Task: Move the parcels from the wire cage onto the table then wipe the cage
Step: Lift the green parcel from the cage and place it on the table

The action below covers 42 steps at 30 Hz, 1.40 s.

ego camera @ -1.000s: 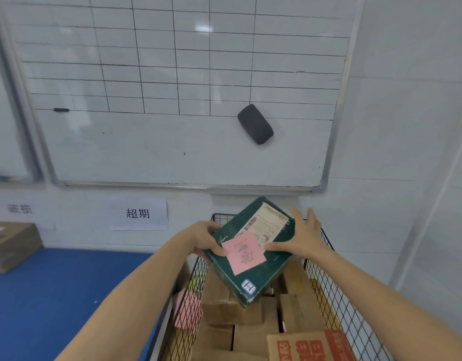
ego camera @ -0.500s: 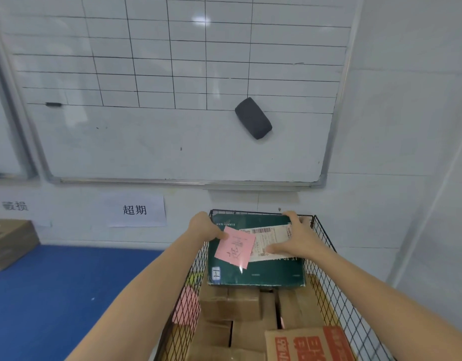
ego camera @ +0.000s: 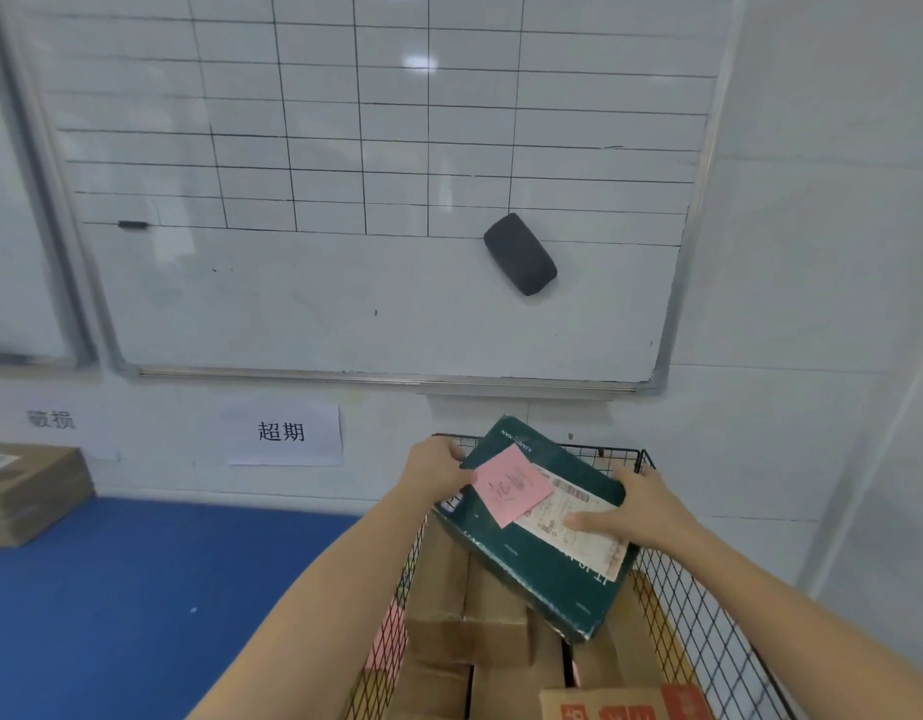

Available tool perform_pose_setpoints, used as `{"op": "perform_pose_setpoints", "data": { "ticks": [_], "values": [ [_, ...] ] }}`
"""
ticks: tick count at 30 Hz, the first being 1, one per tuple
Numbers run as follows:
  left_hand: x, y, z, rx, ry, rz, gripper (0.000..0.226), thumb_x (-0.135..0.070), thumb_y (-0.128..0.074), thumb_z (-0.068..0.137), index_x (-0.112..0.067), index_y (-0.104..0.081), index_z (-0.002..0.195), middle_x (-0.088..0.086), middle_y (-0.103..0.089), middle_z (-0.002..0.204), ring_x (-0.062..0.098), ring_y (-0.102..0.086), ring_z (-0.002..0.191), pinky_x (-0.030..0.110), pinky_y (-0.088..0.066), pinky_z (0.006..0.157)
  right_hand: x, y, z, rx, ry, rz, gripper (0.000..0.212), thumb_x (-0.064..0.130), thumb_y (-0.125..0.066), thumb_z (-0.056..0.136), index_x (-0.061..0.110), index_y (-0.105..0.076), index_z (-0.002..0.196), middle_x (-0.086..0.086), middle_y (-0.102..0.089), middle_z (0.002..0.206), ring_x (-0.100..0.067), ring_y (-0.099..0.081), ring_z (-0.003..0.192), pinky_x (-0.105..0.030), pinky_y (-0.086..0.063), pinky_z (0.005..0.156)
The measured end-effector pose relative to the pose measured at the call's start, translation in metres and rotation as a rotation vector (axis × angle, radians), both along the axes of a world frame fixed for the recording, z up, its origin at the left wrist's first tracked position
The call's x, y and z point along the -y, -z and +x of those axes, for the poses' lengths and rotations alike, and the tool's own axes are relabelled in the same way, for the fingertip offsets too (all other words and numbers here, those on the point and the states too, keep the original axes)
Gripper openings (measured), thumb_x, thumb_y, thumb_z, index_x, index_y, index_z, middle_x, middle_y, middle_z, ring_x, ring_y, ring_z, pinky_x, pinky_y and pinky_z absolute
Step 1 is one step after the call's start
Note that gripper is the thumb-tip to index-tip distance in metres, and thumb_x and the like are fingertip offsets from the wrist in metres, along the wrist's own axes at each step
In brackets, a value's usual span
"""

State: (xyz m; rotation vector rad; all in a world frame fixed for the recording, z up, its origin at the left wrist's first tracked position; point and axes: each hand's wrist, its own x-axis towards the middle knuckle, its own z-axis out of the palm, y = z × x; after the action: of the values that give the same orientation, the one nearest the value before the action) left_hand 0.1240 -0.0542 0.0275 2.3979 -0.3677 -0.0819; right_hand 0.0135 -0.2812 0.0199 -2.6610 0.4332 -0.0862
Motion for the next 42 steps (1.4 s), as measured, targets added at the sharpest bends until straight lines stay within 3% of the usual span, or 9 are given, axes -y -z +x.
{"op": "perform_pose_setpoints", "data": {
  "ticks": [3, 6, 8, 12, 16, 20, 26, 33, 42],
  "values": [
    [0.001, 0.0, -0.001, 0.022, 0.027, -0.014, 0.027, -0.019, -0.068, 0.085, -0.013, -0.069, 0.112, 0.003, -0.066, 0.116, 0.017, -0.06, 0.107, 0.025, -0.049, 0.09, 0.005, 0.008, -0.002, -0.004, -0.033, 0.097, 0.067, 0.061, -0.079, 0.062, 0.025, -0.044, 0.106, 0.003, -0.057, 0.111, -0.01, -0.061, 0.092, -0.03, -0.058, 0.077],
    [0.008, -0.004, -0.01, -0.012, 0.074, -0.08, 0.032, -0.016, -0.064, 0.088, -0.019, -0.064, 0.12, 0.003, -0.065, 0.12, 0.016, -0.059, 0.111, 0.021, -0.046, 0.084, 0.003, 0.006, -0.008, 0.007, -0.072, 0.168, 0.078, 0.054, -0.079, 0.068, 0.024, -0.039, 0.128, 0.012, -0.061, 0.104, -0.006, -0.064, 0.086, -0.024, -0.057, 0.07],
    [0.012, -0.005, -0.011, -0.091, 0.119, -0.03, 0.045, -0.019, -0.061, 0.09, -0.024, -0.052, 0.134, 0.002, -0.06, 0.128, 0.017, -0.054, 0.116, 0.023, -0.044, 0.09, 0.0, 0.004, -0.011, 0.036, -0.103, 0.158, 0.082, 0.053, -0.077, 0.072, 0.028, -0.035, 0.138, 0.014, -0.058, 0.107, -0.007, -0.061, 0.093, -0.023, -0.052, 0.075],
    [0.014, 0.005, -0.018, -0.366, 0.203, -0.058, 0.08, -0.014, -0.066, 0.085, -0.03, -0.022, 0.149, 0.004, -0.049, 0.135, 0.022, -0.048, 0.121, 0.032, -0.041, 0.101, -0.008, 0.012, -0.015, 0.05, -0.093, 0.209, 0.072, 0.052, -0.075, 0.075, 0.027, -0.044, 0.134, 0.017, -0.06, 0.106, -0.003, -0.06, 0.091, -0.019, -0.049, 0.07],
    [0.02, 0.027, -0.03, -0.293, 0.032, -0.179, 0.098, -0.016, -0.075, 0.076, -0.031, -0.014, 0.15, 0.019, -0.021, 0.149, 0.033, -0.038, 0.132, 0.041, -0.031, 0.113, -0.016, 0.017, -0.022, 0.055, -0.044, 0.204, 0.059, 0.049, -0.069, 0.082, 0.025, -0.045, 0.13, 0.01, -0.06, 0.113, -0.007, -0.058, 0.092, -0.018, -0.045, 0.066],
    [0.022, 0.04, -0.041, -0.202, 0.04, -0.25, 0.081, -0.026, -0.073, 0.08, -0.029, -0.024, 0.144, 0.01, -0.048, 0.139, 0.026, -0.055, 0.117, 0.037, -0.047, 0.098, -0.018, 0.021, -0.026, 0.086, 0.019, 0.214, 0.056, 0.047, -0.067, 0.084, 0.024, -0.045, 0.13, 0.012, -0.057, 0.104, -0.005, -0.059, 0.088, -0.019, -0.046, 0.064],
    [0.029, 0.035, -0.06, -0.411, 0.121, -0.354, 0.115, -0.026, -0.086, 0.063, -0.039, -0.009, 0.149, 0.004, -0.03, 0.151, 0.029, -0.04, 0.132, 0.051, -0.044, 0.101, -0.02, 0.027, -0.033, 0.174, 0.145, 0.202, 0.061, 0.052, -0.065, 0.084, 0.021, -0.045, 0.132, 0.006, -0.064, 0.112, -0.01, -0.064, 0.091, -0.035, -0.057, 0.078],
    [0.021, 0.029, -0.061, -0.435, 0.101, -0.421, 0.107, -0.026, -0.089, 0.059, -0.039, -0.027, 0.146, 0.004, -0.045, 0.141, 0.027, -0.052, 0.122, 0.048, -0.051, 0.094, -0.036, 0.004, -0.056, 0.206, 0.167, 0.159, 0.057, 0.048, -0.058, 0.09, 0.019, -0.042, 0.136, 0.0, -0.06, 0.126, -0.011, -0.056, 0.094, -0.026, -0.048, 0.073],
    [-0.035, -0.035, -0.082, -0.273, -0.047, -0.679, 0.096, -0.009, -0.081, 0.072, -0.035, -0.028, 0.147, 0.005, -0.052, 0.135, 0.026, -0.056, 0.116, 0.046, -0.048, 0.098, -0.08, -0.046, -0.074, 0.376, 0.017, 0.258, 0.071, 0.054, -0.059, 0.086, 0.018, -0.036, 0.142, -0.006, -0.055, 0.134, -0.013, -0.059, 0.1, -0.028, -0.053, 0.079]
  ]
}}
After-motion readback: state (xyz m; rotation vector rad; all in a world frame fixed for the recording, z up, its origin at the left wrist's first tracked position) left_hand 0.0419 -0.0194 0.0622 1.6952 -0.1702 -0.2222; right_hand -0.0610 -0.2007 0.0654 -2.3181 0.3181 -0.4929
